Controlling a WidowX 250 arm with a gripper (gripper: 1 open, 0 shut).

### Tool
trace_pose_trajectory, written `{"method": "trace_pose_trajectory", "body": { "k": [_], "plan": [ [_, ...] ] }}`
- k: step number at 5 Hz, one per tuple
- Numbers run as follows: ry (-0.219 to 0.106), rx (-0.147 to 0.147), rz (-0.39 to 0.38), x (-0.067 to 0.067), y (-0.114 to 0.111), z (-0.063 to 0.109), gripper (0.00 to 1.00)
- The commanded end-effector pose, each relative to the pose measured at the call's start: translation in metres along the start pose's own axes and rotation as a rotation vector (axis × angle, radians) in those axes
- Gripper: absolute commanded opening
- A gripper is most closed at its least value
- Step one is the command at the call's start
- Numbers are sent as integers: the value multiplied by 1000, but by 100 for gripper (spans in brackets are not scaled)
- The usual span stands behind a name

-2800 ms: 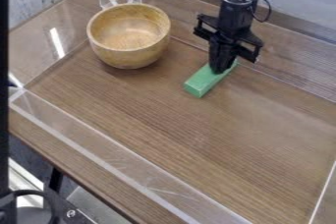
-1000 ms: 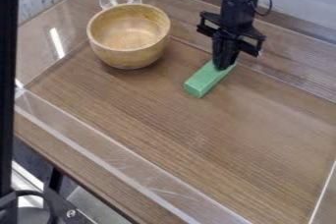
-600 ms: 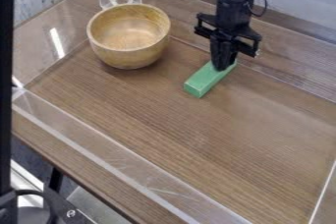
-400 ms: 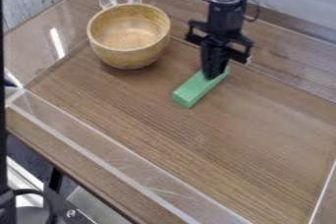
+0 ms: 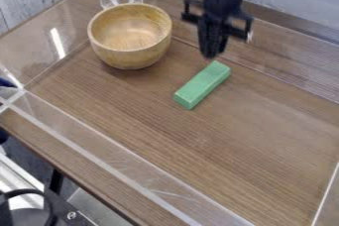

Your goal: Put the green block in the brown bowl

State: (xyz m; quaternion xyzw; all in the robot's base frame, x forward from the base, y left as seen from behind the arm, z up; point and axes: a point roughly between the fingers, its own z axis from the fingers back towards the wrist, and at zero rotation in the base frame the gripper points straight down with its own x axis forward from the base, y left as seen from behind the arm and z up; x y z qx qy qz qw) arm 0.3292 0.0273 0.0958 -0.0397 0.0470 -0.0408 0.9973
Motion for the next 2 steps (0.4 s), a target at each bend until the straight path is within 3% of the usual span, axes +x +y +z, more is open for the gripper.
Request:
{"method": "trace_pose_trajectory", "body": {
  "k": [1,2],
  "plan": [
    [-139,20,-8,2,1,59,0],
    [-122,17,-17,3,0,40,100]
  ]
}}
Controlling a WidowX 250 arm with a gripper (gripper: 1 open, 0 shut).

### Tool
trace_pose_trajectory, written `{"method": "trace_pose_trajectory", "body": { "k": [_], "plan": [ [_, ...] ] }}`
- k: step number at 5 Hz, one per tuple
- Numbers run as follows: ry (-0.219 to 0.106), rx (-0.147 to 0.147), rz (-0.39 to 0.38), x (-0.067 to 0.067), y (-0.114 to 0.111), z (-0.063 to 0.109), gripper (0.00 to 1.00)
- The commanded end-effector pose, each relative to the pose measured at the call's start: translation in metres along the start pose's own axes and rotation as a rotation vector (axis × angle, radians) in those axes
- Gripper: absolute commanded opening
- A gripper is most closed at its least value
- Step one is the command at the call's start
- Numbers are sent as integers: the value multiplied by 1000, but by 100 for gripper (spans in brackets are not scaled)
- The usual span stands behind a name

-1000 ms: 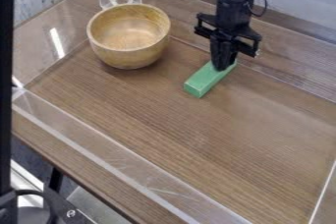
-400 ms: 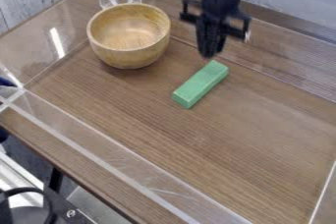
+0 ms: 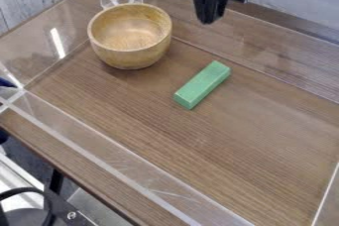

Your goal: Put the green block in the brown bowl

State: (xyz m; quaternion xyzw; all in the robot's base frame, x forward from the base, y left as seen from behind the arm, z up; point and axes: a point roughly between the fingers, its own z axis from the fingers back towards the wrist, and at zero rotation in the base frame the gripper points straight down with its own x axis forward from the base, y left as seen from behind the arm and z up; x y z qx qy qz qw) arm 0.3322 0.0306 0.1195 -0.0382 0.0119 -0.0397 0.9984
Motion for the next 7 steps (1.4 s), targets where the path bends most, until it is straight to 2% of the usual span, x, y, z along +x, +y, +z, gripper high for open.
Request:
{"method": "trace_pose_trajectory", "body": {
  "k": [1,6,7],
  "plan": [
    [-18,8,-20,1,0,-3,100],
    [82,13,-56,-6,-2,-77,100],
    [83,12,-51,-5,-1,-82,0]
  ]
}}
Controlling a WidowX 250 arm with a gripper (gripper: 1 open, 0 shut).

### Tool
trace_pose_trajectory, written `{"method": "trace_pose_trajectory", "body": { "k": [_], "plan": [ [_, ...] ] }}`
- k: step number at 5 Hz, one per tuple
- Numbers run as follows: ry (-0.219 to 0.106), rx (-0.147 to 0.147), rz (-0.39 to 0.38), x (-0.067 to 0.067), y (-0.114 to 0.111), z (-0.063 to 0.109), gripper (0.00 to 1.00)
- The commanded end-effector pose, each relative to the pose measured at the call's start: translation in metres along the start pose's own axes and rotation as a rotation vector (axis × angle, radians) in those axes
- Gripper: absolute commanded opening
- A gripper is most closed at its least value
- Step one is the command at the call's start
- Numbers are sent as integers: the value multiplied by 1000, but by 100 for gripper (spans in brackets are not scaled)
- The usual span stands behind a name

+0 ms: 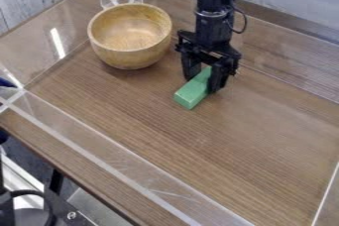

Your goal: Put the green block in the brown bowl

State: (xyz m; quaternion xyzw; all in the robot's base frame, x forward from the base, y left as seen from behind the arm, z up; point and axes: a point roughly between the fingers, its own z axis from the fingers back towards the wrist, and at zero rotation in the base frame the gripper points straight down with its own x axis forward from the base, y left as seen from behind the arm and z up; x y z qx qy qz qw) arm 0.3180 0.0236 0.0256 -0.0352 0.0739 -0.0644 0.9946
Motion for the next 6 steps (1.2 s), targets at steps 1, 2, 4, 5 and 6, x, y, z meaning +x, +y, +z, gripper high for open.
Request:
{"method": "trace_pose_trajectory", "body": {
  "k": [1,2,4,5,6],
  "plan": [
    [-45,10,-7,4,0,15,0],
    [-54,8,-11,3,-1,21,0],
    [-72,3,-17,0,-3,35,0],
    [-90,3,-20,-2,-4,46,0],
    [-157,11,-13,-6,-3,82,0]
  ]
}}
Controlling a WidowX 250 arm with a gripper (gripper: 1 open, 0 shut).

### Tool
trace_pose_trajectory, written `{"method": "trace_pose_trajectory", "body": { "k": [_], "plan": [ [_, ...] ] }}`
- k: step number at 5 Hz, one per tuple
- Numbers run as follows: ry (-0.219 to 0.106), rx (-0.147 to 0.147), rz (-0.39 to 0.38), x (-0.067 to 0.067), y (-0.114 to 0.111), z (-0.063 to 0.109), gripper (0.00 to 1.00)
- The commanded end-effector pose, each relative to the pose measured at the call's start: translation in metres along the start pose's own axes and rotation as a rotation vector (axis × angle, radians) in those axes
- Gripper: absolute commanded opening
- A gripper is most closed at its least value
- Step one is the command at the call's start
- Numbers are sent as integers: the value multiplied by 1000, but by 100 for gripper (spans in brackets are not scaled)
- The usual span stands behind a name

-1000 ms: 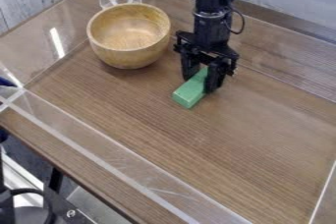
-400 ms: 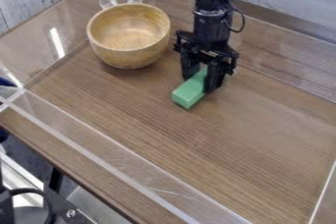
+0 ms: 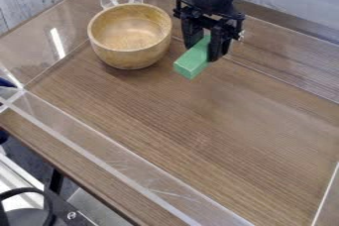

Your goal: Put the green block in the brown bowl

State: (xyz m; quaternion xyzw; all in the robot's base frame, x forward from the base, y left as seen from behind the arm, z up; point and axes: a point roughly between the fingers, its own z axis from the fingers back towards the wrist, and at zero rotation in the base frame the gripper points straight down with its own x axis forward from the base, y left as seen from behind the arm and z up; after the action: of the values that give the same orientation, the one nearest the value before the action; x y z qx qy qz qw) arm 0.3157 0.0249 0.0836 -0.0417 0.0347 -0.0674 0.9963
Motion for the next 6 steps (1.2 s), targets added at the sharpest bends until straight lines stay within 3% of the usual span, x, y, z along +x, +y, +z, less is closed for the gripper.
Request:
{"method": "trace_pose_trajectory", "body": {
  "k": [1,3,6],
  "plan": [
    [-87,24,32,3,15,30,0],
    [-95,43,152,-5,77,37,0],
    [-89,63,225,-4,115,28,0]
  ]
}}
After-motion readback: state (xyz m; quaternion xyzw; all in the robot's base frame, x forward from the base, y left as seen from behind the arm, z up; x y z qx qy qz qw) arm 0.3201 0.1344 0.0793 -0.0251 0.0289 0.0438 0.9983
